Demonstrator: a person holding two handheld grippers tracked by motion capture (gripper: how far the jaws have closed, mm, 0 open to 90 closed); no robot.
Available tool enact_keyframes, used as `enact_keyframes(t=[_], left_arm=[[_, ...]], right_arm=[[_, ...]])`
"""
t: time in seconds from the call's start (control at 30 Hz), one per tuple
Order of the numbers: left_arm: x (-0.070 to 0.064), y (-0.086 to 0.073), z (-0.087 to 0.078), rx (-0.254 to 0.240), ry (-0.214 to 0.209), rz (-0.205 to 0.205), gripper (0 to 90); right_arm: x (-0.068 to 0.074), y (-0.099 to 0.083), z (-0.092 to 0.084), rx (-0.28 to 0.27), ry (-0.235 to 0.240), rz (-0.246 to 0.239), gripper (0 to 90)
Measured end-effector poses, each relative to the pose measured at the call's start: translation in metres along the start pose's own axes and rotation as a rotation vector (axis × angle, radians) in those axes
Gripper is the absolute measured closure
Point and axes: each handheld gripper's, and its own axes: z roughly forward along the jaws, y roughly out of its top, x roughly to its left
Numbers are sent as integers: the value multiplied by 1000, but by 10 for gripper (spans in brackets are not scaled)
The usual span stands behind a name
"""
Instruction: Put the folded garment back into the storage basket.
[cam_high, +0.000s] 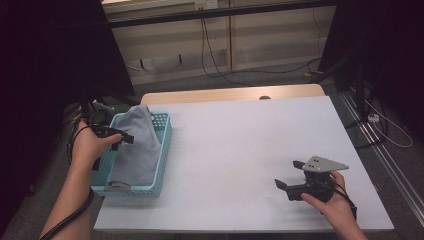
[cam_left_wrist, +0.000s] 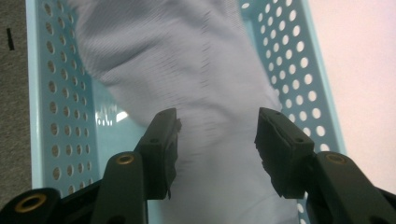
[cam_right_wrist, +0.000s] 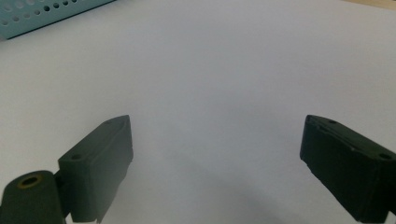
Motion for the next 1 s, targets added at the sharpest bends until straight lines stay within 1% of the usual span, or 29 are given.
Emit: enact_keyframes(t=[0.03, 0.07, 0.23, 0.27, 0.3, 0.33, 0.37, 0.43, 0.53, 0.6, 0.63, 0.67, 0.73, 0.8, 0.87, 0.9, 0.93, 1.0], left_arm=[[0, 0, 0, 3, -4, 7, 491], [-1, 0, 1, 1, -3, 3, 488], [-1, -1, 8, 2, -7, 15, 498], [-1, -1, 10, -3, -7, 5, 508], [-1, -1, 11, -2, -11, 9, 512], [-1, -1, 13, -9, -8, 5, 517], [-1, -1, 13, -11, -6, 8, 532], [-1, -1, 15, -27, -13, -3, 558], [-1, 0, 19, -36, -6, 8, 618], [-2, 0, 22, -43, -8, 4, 634], [-1, 0, 24, -36, -6, 7, 663], [-1, 0, 26, -41, -3, 2, 696], [0, 1, 28, -56, 4, 10, 726], [1, 0, 32, -72, 6, -7, 779], [2, 0, 36, -82, -2, -11, 809], [2, 0, 38, -100, -16, -22, 835], [2, 0, 39, -106, -21, -26, 841], [0, 0, 43, -88, -23, -11, 860]], right_arm=[[0, 0, 0, 1, -1, 0, 94], [0, 0, 0, 1, 0, 0, 94], [0, 0, 0, 1, 0, -1, 93], [0, 0, 0, 1, 0, -1, 93], [0, 0, 0, 2, 1, -1, 93], [0, 0, 0, 2, 0, -2, 94], [0, 0, 0, 2, 1, -1, 94], [0, 0, 0, 1, 1, -1, 93], [0, 0, 1, 2, 0, -2, 94], [1, 0, 1, 4, 2, -2, 94], [1, 0, 1, 5, 2, -2, 94], [1, 0, 2, 5, 3, -4, 93], [1, 0, 2, 5, 5, -6, 94], [1, 0, 2, 5, 5, -6, 93], [1, 0, 2, 5, 4, -3, 93], [1, 0, 2, 4, 3, -2, 93], [1, 0, 2, 4, 3, -2, 93], [0, 0, 2, 5, 2, 0, 93]])
